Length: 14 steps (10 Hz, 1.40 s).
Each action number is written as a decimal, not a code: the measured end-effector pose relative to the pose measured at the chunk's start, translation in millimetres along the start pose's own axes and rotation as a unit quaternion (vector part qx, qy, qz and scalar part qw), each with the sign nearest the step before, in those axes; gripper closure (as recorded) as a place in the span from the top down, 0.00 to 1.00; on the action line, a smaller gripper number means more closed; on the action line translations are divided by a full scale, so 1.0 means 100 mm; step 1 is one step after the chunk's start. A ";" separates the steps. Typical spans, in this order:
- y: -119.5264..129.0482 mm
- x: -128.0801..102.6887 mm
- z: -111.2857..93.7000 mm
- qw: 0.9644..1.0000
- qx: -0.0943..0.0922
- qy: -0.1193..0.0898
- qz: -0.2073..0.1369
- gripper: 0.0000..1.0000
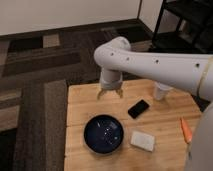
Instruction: Pick up the ceramic cup
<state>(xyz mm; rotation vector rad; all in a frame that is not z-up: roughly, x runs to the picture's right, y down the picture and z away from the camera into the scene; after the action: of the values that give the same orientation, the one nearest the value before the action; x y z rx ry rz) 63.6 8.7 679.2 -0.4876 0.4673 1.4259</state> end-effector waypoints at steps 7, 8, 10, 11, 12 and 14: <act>-0.37 -0.10 -0.13 1.000 0.014 0.000 -0.009 0.65; -0.37 -0.10 -0.13 1.000 0.014 0.000 -0.009 0.65; -0.39 -0.10 -0.13 1.000 0.015 0.000 -0.007 0.65; -0.53 -0.10 -0.09 1.000 0.023 0.004 0.005 0.65; -0.71 -0.10 -0.05 0.999 0.034 0.007 0.018 0.65; -0.95 -0.17 -0.01 0.999 0.048 0.008 0.019 0.65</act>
<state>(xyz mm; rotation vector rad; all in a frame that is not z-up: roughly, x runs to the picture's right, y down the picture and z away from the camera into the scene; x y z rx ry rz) 157.1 -13.4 692.3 -0.4153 0.5571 1.4304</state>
